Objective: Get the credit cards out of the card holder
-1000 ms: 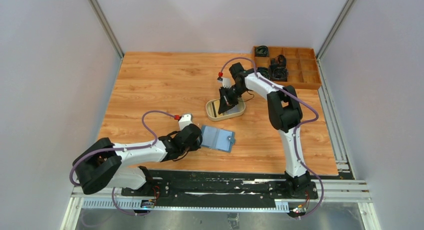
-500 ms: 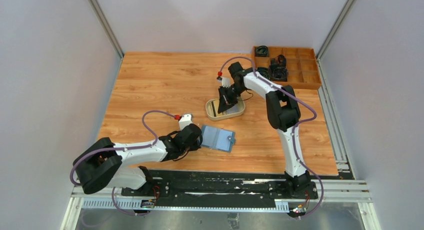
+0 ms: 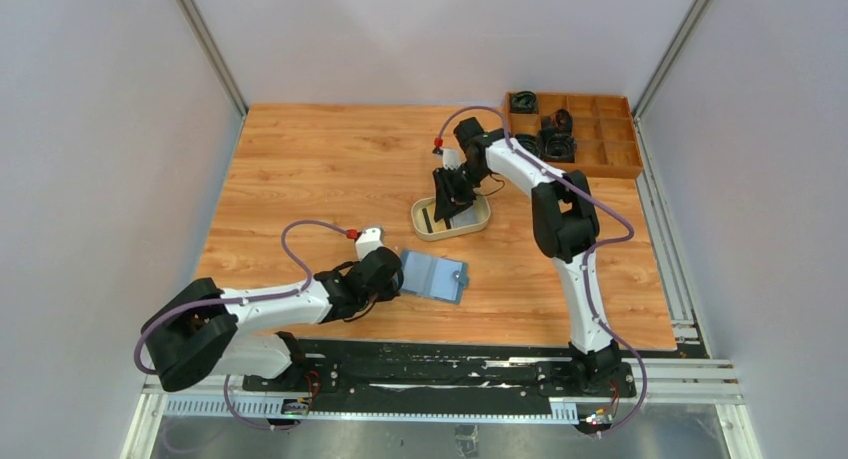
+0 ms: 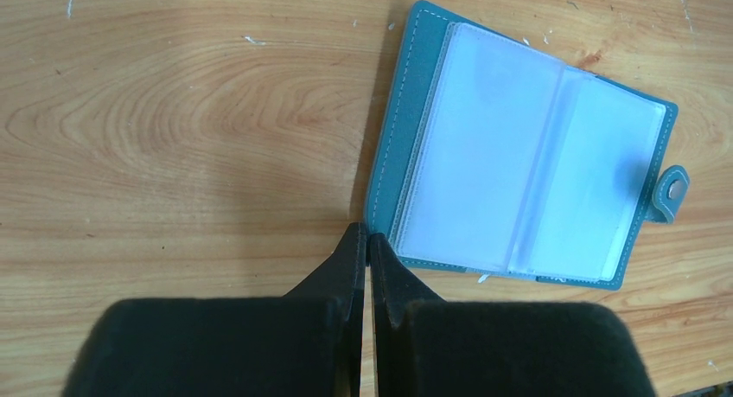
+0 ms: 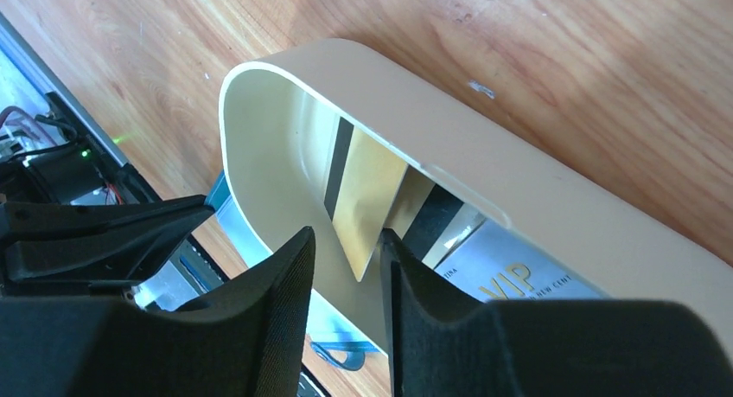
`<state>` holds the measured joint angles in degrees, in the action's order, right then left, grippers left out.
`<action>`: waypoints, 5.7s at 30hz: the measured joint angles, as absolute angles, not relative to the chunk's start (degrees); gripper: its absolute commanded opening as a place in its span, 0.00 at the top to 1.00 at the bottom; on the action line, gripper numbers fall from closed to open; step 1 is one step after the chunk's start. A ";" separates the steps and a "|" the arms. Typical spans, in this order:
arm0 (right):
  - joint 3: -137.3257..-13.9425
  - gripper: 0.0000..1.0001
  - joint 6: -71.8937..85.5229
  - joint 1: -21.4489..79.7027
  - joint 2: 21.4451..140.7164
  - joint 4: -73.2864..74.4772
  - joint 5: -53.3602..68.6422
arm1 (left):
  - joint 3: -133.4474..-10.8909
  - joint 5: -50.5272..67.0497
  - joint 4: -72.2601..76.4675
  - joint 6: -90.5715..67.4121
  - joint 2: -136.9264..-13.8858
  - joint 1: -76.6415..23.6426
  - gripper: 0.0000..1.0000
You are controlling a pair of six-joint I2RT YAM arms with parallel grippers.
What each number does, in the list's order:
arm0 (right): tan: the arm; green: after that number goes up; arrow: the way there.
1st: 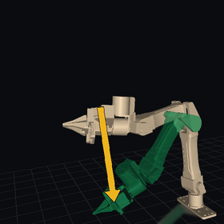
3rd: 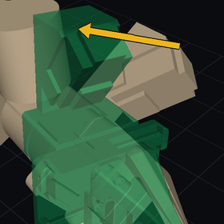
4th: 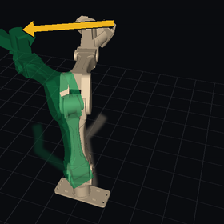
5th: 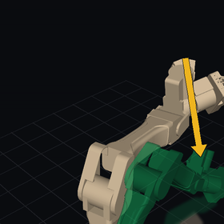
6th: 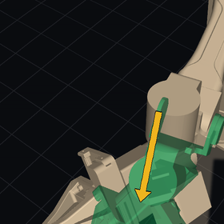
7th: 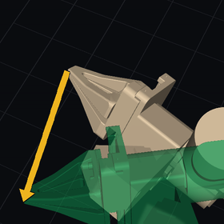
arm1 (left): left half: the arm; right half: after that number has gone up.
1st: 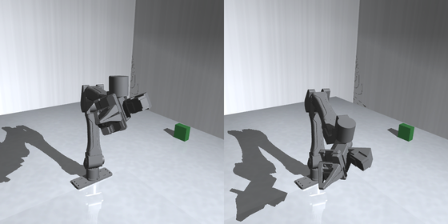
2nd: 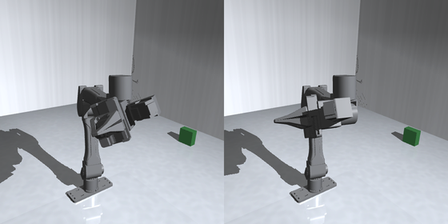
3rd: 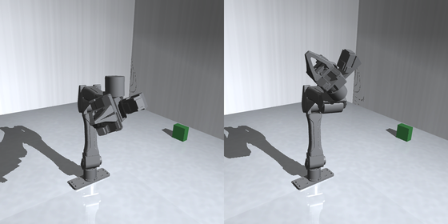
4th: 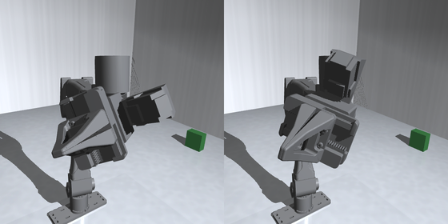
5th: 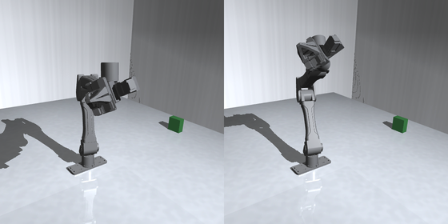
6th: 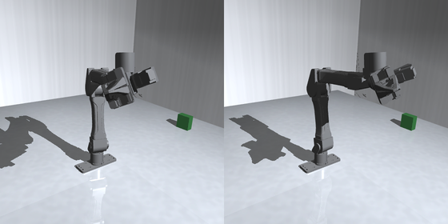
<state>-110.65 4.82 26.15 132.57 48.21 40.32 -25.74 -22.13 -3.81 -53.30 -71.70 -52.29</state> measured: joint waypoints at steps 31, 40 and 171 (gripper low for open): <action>-69.54 0.34 19.44 49.58 96.49 21.54 9.08 | -25.61 -22.74 -6.24 -52.51 -64.05 -53.19 1.00; -70.63 0.34 23.83 53.15 101.60 16.67 1.19 | -25.06 -23.22 -6.11 -52.80 -63.99 -53.45 1.00; -93.36 0.36 34.70 61.80 121.78 27.38 -9.28 | -11.44 -35.00 -9.67 -74.22 -46.98 -54.15 1.00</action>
